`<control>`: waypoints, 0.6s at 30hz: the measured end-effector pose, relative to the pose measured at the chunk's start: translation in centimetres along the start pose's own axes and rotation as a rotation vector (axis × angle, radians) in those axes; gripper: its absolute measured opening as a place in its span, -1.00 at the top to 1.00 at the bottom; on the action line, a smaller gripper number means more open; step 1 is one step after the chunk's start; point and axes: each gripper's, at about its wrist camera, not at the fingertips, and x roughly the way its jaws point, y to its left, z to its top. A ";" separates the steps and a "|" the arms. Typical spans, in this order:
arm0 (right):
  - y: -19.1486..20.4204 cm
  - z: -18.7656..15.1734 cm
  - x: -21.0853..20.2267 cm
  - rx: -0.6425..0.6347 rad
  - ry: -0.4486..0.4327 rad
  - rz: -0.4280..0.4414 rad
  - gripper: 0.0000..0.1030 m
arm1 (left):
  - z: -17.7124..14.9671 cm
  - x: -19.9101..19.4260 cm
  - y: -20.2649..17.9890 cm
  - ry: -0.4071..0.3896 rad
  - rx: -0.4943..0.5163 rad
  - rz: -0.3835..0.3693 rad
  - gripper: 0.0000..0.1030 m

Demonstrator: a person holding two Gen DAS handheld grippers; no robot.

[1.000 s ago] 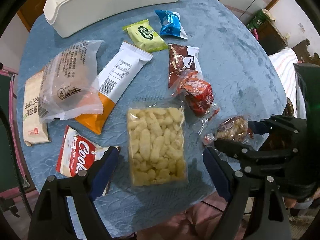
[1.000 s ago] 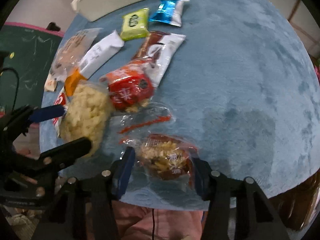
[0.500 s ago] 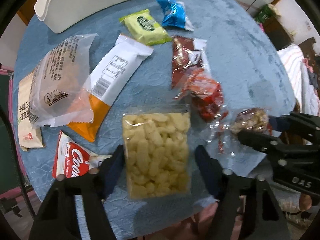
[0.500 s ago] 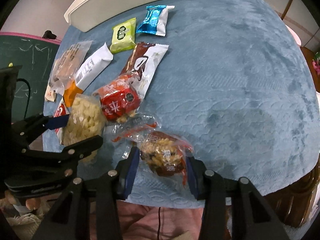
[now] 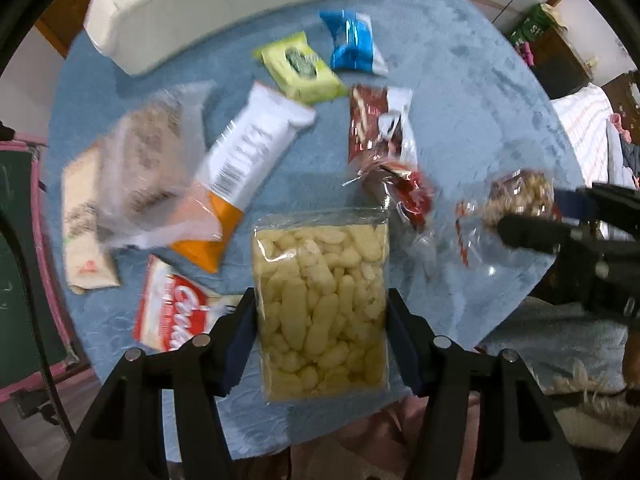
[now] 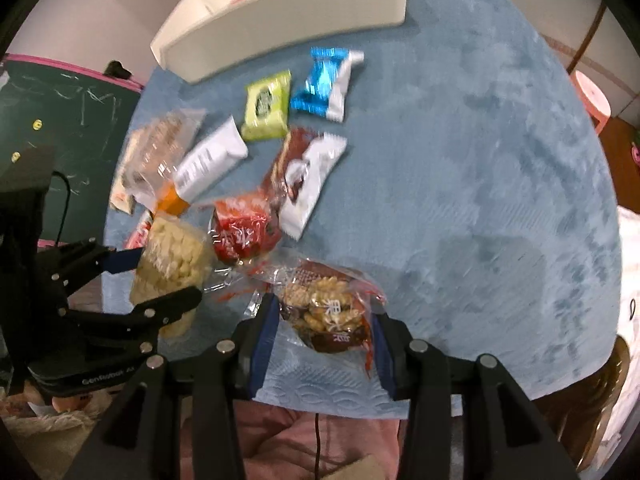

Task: Organize snacks
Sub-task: 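Carry both held bags over the white bin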

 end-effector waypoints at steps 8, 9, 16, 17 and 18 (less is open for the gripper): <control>0.9 4.6 -6.2 -0.064 -0.145 0.029 0.15 | 3.7 -9.5 0.6 -0.241 -0.014 0.033 -0.15; 1.1 5.2 -6.8 -0.076 -0.164 0.032 0.15 | 4.2 -10.6 0.7 -0.271 -0.022 0.035 -0.15; 3.2 11.4 -11.9 -0.164 -0.312 0.067 0.15 | 8.8 -18.3 3.0 -0.458 -0.079 0.092 -0.15; 3.5 12.5 -12.6 -0.180 -0.333 0.071 0.15 | 9.2 -18.8 3.2 -0.473 -0.084 0.103 -0.15; 3.8 13.3 -13.1 -0.191 -0.351 0.072 0.15 | 10.1 -19.5 3.4 -0.491 -0.091 0.117 -0.15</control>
